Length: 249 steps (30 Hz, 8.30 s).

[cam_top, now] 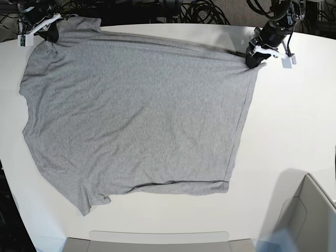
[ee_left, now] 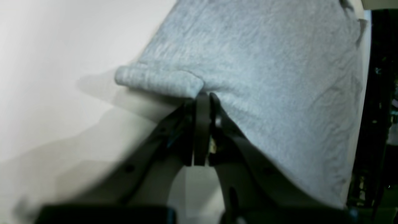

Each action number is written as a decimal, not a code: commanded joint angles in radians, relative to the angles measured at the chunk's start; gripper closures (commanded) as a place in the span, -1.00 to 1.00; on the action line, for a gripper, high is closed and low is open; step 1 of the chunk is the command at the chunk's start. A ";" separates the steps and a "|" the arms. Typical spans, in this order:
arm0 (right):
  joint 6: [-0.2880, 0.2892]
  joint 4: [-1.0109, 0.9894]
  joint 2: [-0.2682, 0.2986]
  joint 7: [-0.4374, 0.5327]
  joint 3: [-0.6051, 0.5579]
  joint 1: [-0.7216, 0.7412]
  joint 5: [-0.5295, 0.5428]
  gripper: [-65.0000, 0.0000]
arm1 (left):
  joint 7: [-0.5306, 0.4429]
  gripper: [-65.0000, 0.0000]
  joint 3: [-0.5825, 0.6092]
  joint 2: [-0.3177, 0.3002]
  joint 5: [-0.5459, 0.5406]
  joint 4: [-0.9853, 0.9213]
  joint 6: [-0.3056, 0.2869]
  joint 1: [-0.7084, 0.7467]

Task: Fold the T-shirt properly
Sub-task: 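Pull both shoulder corners apart to straighten the shirt, then lift both held corners and fold them toward the hem, then lower the folded edge and regrip the shirt with both grippers, then drag the shirt back toward the robot with both grippers, then release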

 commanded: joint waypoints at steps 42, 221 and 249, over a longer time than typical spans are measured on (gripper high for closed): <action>0.011 0.060 0.086 0.025 -0.232 0.459 -0.647 1.00 | 0.285 1.00 0.083 0.009 0.103 -0.108 0.306 -0.550; -0.062 -0.483 0.297 -0.026 -0.263 0.433 -0.147 1.00 | 0.212 1.00 -0.070 -0.022 0.185 -0.251 0.142 -0.398; -0.056 -0.189 0.200 -0.083 -0.283 0.103 -0.143 1.00 | 0.235 1.00 -0.255 -0.079 0.187 -0.143 0.140 0.026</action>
